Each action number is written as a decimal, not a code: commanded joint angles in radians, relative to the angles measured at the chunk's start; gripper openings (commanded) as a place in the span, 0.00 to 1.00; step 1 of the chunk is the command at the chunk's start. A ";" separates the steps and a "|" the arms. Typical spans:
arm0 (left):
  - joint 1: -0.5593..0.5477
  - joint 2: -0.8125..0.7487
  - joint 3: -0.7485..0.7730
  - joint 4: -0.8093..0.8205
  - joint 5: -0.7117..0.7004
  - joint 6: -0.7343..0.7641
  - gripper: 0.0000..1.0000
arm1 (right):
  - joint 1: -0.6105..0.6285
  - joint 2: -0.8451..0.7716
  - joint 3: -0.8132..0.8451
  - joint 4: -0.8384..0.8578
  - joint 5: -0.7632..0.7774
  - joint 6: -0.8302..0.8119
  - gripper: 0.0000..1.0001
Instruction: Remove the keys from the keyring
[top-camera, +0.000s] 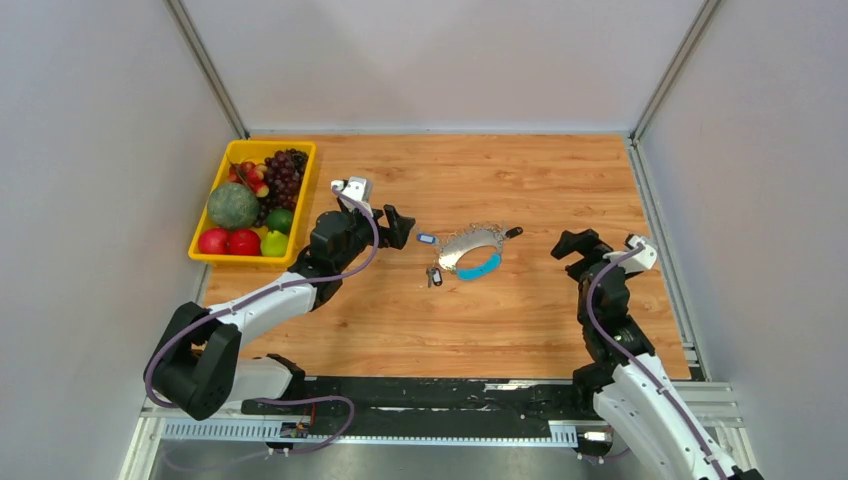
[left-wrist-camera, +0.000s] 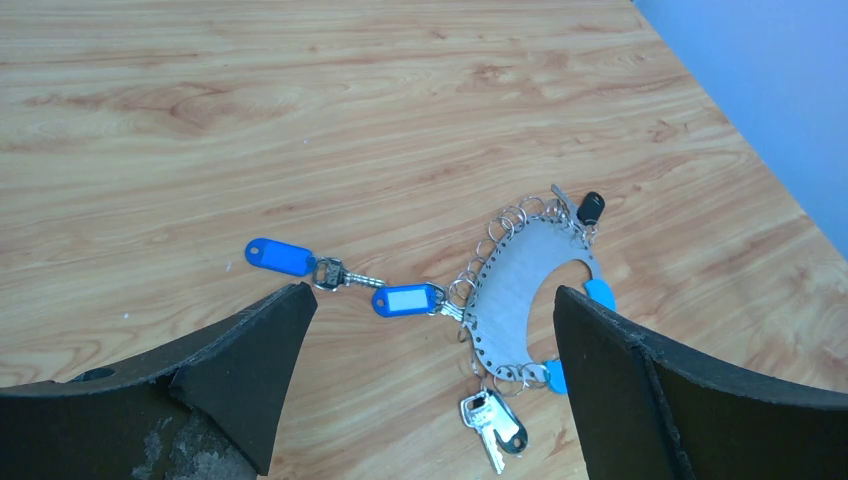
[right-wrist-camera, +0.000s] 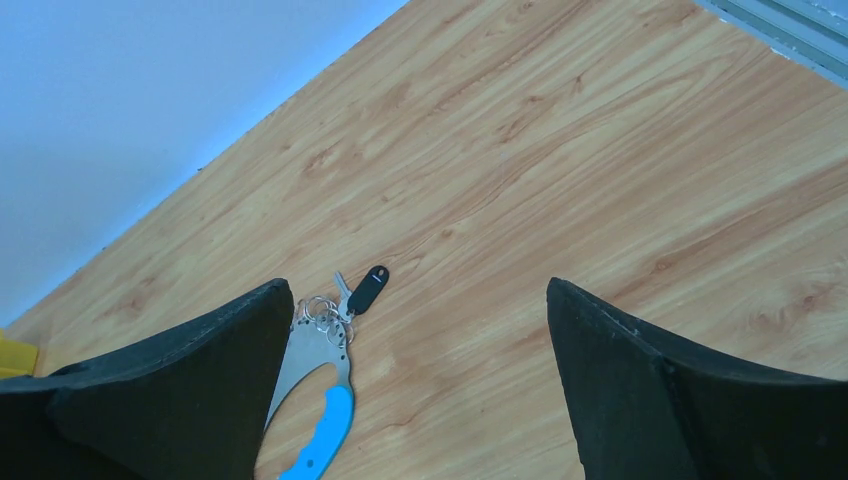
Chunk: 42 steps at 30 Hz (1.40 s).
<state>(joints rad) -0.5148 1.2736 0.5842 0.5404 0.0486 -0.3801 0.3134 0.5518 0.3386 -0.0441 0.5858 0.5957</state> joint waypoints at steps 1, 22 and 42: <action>-0.001 0.000 0.021 0.010 0.021 -0.006 1.00 | -0.001 -0.038 -0.025 0.034 0.030 -0.001 1.00; -0.001 0.000 0.032 -0.024 0.010 0.005 1.00 | 0.000 0.042 -0.043 0.259 -0.362 -0.090 0.96; 0.000 -0.038 0.041 -0.108 -0.127 -0.017 1.00 | 0.366 0.939 0.486 0.090 -0.418 -0.171 0.53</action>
<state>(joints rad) -0.5148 1.2701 0.5976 0.4423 -0.0235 -0.3824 0.6643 1.4231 0.7544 0.0883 0.1959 0.3992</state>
